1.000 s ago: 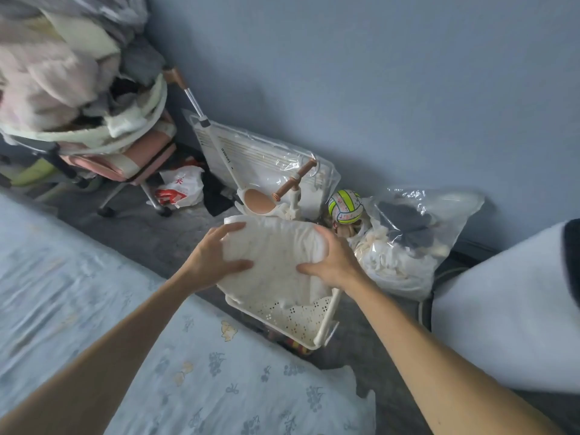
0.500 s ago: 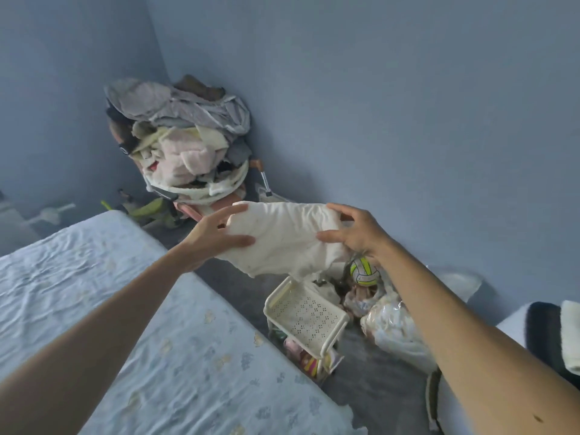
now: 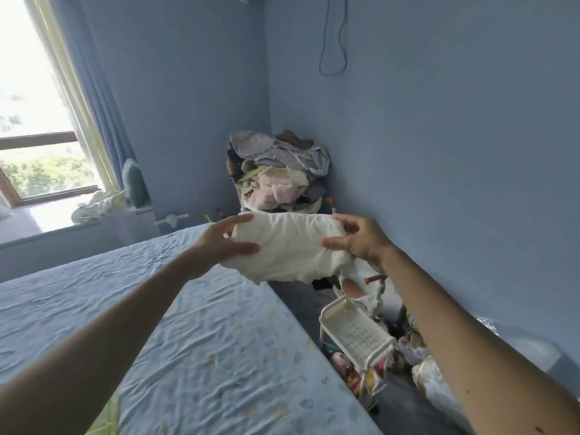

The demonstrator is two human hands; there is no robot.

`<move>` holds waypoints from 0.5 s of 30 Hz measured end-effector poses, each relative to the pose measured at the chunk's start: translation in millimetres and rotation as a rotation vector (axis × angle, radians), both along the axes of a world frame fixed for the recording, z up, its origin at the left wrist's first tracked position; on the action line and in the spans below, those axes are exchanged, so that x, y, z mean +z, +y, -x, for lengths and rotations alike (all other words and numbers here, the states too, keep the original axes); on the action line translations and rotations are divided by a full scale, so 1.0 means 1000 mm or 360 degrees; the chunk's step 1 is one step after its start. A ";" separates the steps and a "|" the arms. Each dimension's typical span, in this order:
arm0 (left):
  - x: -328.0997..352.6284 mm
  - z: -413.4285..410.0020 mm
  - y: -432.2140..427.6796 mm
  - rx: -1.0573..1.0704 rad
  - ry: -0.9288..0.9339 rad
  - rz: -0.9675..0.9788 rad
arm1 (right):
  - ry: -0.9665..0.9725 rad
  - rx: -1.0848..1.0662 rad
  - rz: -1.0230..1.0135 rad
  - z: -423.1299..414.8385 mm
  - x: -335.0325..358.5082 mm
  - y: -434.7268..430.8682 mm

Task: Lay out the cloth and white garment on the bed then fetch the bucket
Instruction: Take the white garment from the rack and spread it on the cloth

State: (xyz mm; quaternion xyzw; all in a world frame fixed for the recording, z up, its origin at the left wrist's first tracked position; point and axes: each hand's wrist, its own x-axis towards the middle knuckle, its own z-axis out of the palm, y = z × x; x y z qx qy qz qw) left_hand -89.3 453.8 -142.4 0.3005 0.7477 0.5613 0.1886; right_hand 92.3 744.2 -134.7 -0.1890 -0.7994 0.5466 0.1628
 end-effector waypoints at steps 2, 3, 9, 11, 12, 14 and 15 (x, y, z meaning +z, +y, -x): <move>0.007 -0.007 -0.033 0.0062 0.0010 -0.0018 | 0.0018 0.0053 0.0004 0.003 0.007 -0.026; 0.010 -0.011 -0.049 0.0088 0.0020 -0.0034 | 0.0023 0.0080 0.0008 0.006 0.009 -0.039; 0.016 -0.014 -0.162 0.0230 0.0005 -0.0094 | 0.0060 0.0250 0.0001 0.035 0.024 -0.136; 0.014 -0.012 -0.202 0.0308 0.0019 -0.0109 | 0.0079 0.0318 0.0007 0.047 0.029 -0.171; 0.014 -0.011 -0.226 0.0328 0.0029 -0.0114 | 0.0088 0.0355 0.0004 0.054 0.030 -0.194; 0.015 -0.006 -0.275 0.0377 0.0033 -0.0119 | 0.0109 0.0425 -0.0010 0.070 0.030 -0.239; 0.015 -0.004 -0.301 0.0403 0.0029 -0.0121 | 0.0117 0.0451 0.0000 0.078 0.029 -0.263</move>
